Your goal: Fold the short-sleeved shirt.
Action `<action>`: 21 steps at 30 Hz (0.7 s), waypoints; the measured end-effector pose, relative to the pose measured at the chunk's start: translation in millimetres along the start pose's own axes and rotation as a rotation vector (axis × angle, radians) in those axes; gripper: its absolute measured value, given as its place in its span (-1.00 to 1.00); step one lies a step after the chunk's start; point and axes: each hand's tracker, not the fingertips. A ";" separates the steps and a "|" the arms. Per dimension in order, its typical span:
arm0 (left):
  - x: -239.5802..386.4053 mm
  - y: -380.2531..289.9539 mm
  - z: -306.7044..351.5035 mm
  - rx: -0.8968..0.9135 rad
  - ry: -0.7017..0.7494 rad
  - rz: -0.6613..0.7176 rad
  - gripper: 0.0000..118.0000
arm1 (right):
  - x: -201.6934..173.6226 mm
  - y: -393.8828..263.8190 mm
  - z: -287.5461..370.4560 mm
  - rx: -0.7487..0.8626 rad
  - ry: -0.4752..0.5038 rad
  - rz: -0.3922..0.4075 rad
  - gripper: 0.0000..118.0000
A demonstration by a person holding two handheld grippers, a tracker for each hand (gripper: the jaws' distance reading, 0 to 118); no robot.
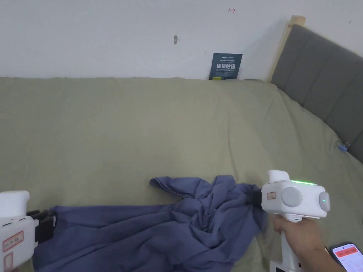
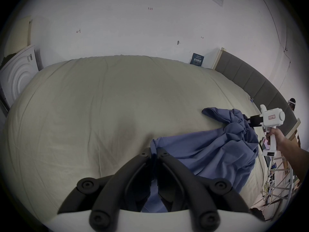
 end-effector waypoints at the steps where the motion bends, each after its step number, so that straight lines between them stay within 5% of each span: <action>1: -0.9 0.6 -1.7 0.005 0.008 -0.003 -0.91 | 0.4 0.4 7.5 0.016 0.018 0.017 -0.88; 12: -7.8 40.4 68.6 0.194 0.052 0.041 -0.93 | -41.5 49.1 165.2 0.250 0.119 0.216 -0.88; 21: -4.6 125.5 180.6 0.457 0.081 0.053 -0.93 | -96.6 125.4 308.9 0.457 0.252 0.200 -0.88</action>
